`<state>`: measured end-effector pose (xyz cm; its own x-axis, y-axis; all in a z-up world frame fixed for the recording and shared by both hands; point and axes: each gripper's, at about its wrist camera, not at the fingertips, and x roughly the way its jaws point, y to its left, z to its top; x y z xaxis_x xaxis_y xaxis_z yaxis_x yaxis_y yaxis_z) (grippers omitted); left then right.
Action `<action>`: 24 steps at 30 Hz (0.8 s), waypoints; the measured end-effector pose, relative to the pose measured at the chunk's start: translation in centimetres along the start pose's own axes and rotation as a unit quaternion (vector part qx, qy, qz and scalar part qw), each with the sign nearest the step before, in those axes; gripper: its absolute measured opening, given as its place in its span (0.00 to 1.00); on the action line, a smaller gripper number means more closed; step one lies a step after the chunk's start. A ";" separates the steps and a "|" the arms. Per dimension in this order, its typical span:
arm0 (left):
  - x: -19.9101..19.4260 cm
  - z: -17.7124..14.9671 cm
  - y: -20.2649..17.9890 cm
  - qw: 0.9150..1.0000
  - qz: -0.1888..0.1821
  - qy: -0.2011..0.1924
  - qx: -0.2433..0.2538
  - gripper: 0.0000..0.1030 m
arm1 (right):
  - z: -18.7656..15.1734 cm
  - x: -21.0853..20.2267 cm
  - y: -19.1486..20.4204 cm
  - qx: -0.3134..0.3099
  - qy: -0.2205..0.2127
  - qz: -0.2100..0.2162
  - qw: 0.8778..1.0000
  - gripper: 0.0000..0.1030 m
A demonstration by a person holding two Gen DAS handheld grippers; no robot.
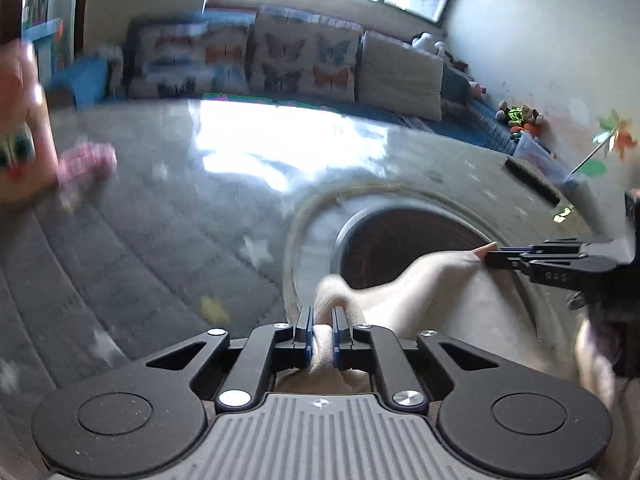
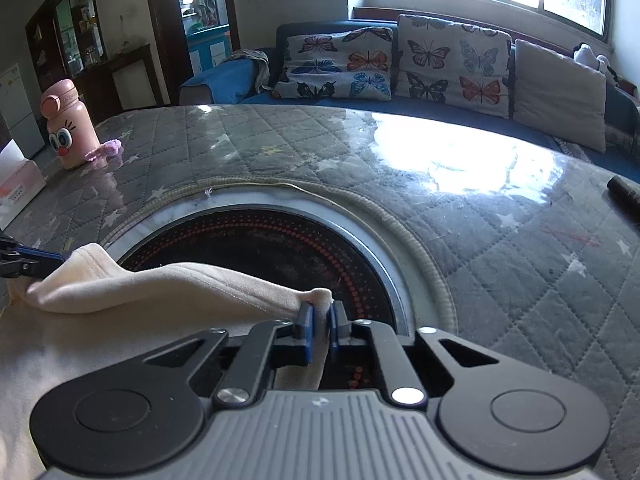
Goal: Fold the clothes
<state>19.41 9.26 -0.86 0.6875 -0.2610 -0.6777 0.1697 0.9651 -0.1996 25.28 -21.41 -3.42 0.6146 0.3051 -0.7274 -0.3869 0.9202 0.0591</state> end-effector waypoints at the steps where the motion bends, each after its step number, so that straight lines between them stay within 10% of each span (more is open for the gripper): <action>1: -0.1 0.1 -0.1 1.000 0.012 -0.013 0.008 0.09 | 0.2 -0.1 0.0 -0.001 -0.005 -0.005 1.000 0.06; 9: -0.6 1.2 -1.2 0.984 0.105 -0.120 0.074 0.13 | 3.3 -1.2 0.4 -0.012 -0.075 -0.042 0.996 0.06; 12: 0.8 1.6 0.0 0.988 0.115 -0.099 0.040 0.15 | 4.3 -0.1 0.3 -0.005 -0.081 -0.056 0.995 0.08; 15: 0.8 1.6 1.4 0.988 0.123 -0.089 0.016 0.45 | 4.6 1.1 0.2 -0.004 -0.066 -0.062 0.996 0.09; 24: 2.2 3.3 5.4 0.992 0.054 -0.020 -0.114 0.54 | 4.3 3.0 -0.6 0.025 -0.021 -0.035 0.999 0.21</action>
<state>24.17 13.98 -1.15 0.7207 -0.1515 -0.6765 -0.0676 0.9558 -0.2860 30.30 -19.97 -2.67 0.6672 0.2486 -0.7022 -0.3084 0.9503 0.0434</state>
